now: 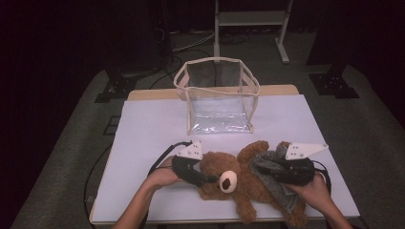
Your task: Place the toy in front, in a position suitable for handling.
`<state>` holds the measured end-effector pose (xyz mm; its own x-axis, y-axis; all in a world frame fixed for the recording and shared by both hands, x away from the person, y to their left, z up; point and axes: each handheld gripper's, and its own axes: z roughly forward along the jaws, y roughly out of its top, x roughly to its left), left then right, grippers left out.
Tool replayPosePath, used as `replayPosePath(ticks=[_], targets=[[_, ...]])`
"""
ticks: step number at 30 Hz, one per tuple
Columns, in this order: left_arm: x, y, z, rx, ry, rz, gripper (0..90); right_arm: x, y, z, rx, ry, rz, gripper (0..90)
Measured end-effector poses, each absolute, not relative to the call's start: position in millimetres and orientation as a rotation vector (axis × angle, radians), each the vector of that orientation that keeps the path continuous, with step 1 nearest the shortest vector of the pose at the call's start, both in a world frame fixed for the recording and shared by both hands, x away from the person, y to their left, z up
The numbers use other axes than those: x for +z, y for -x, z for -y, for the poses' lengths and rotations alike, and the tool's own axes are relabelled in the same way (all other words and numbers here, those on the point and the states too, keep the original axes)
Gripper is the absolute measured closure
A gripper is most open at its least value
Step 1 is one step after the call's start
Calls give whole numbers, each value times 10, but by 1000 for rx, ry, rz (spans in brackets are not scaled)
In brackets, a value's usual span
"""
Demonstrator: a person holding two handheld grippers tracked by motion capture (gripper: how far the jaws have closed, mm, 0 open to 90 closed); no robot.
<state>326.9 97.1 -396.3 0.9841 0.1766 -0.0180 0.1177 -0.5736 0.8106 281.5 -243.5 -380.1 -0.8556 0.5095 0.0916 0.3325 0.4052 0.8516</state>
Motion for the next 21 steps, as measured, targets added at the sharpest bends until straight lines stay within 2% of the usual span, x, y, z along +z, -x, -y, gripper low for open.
replayPosePath(ticks=[11,17,21], targets=[[-3675,-3539,-1289,302,-2206,-222,358,-3560,-3357,2051,1387,-669,-2522,706],[-3710,-3481,-1456,296,-2150,-224,346,-3458,-3646,1994,1420,-735,-2507,705],[-3823,-3426,-1524,270,-2136,-241,316,-3581,-3680,1917,1346,-727,-2574,704]])
